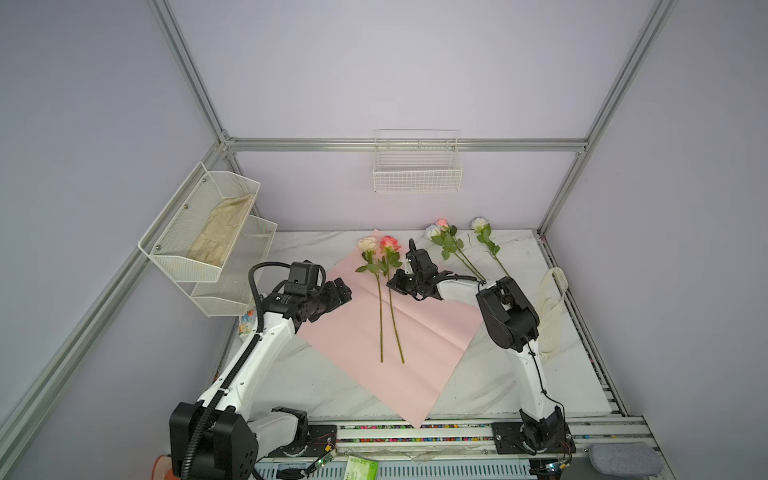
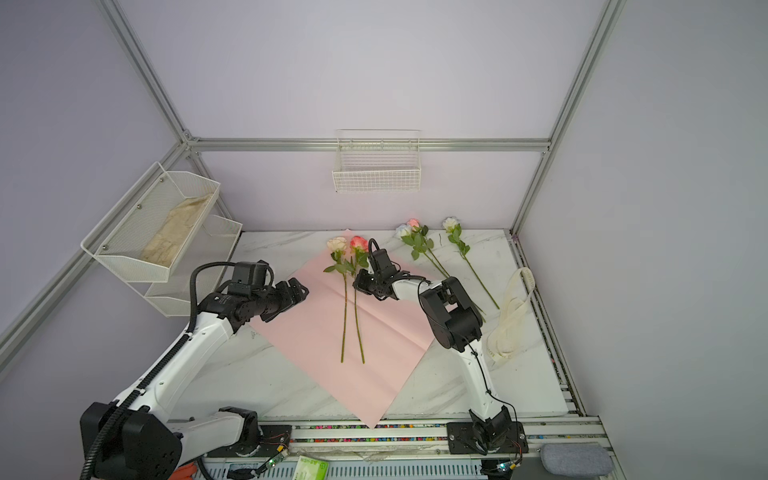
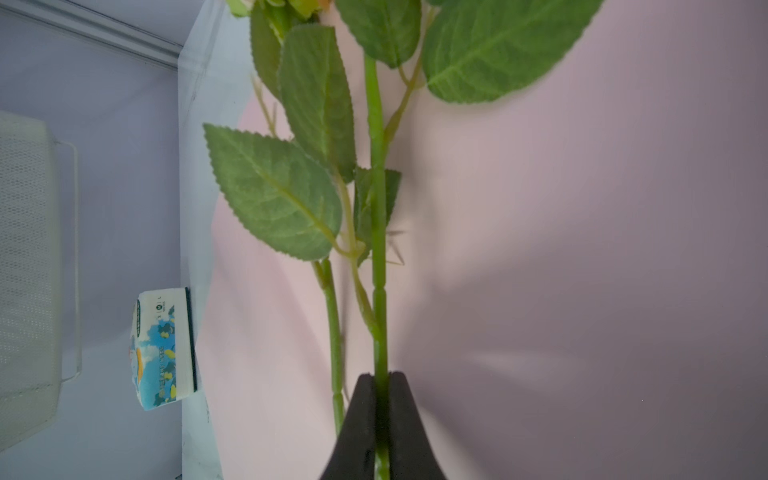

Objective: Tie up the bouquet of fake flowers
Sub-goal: 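Carry the pink rose with right gripper and lay it beside the white rose, then move right gripper back to the remaining roses and grasp a stem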

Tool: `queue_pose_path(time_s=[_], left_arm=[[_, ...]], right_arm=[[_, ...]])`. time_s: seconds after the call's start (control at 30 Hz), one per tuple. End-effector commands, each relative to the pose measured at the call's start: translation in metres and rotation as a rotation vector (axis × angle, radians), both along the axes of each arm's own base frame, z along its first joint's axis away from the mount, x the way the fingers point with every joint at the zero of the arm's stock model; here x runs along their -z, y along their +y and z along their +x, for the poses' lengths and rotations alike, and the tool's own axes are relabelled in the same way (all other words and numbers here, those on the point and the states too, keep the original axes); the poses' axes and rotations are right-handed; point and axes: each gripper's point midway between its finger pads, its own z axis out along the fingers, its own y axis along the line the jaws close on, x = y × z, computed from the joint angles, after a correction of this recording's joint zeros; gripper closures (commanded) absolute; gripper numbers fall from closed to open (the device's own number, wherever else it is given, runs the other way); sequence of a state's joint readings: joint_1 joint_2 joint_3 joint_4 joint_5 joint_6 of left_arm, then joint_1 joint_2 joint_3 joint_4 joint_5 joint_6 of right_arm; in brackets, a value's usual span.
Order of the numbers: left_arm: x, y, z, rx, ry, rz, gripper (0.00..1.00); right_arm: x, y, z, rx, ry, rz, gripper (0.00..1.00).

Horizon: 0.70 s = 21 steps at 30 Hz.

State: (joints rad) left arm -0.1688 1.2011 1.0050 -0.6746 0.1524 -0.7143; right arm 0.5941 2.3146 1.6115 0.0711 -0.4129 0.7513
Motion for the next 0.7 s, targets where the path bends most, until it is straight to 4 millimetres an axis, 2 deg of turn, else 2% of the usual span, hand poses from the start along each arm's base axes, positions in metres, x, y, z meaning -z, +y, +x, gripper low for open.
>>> queue_pose_path(time_s=[0.0,0.07,0.17,0.23,0.3,0.33,0.4,0.47,0.5,0.67], left_arm=[[0.005,0.001,-0.002,0.003,-0.001,-0.012,0.09],[0.005,-0.002,-0.001,0.012,0.006,-0.022,0.09],[0.007,-0.009,0.002,0.054,0.014,-0.041,0.08],[0.007,-0.017,0.003,0.094,0.014,-0.063,0.08],[0.007,-0.022,0.004,0.121,0.016,-0.081,0.08],[0.007,-0.025,0.004,0.137,0.014,-0.088,0.08],[0.005,-0.032,0.006,0.168,0.002,-0.116,0.08],[0.004,-0.040,0.008,0.196,-0.012,-0.150,0.07],[0.003,-0.046,0.010,0.211,-0.021,-0.167,0.06],[0.003,-0.075,0.016,0.281,-0.019,-0.174,0.05]], right_arm=[[-0.022,0.015,0.010,-0.038,-0.045,0.051,0.84],[-0.020,0.017,0.008,-0.044,-0.030,0.055,0.81],[-0.035,0.014,0.006,-0.037,-0.031,0.068,0.71],[-0.052,0.000,0.008,-0.021,-0.069,0.028,0.66],[-0.073,-0.024,0.013,-0.016,-0.123,-0.015,0.60],[-0.084,-0.045,0.018,0.002,-0.155,-0.051,0.59],[-0.099,-0.104,0.032,0.085,-0.218,-0.153,0.58],[-0.104,-0.160,0.042,0.132,-0.286,-0.253,0.58],[-0.101,-0.191,0.047,0.153,-0.293,-0.319,0.58],[-0.075,-0.312,0.071,0.221,-0.251,-0.583,0.58]])
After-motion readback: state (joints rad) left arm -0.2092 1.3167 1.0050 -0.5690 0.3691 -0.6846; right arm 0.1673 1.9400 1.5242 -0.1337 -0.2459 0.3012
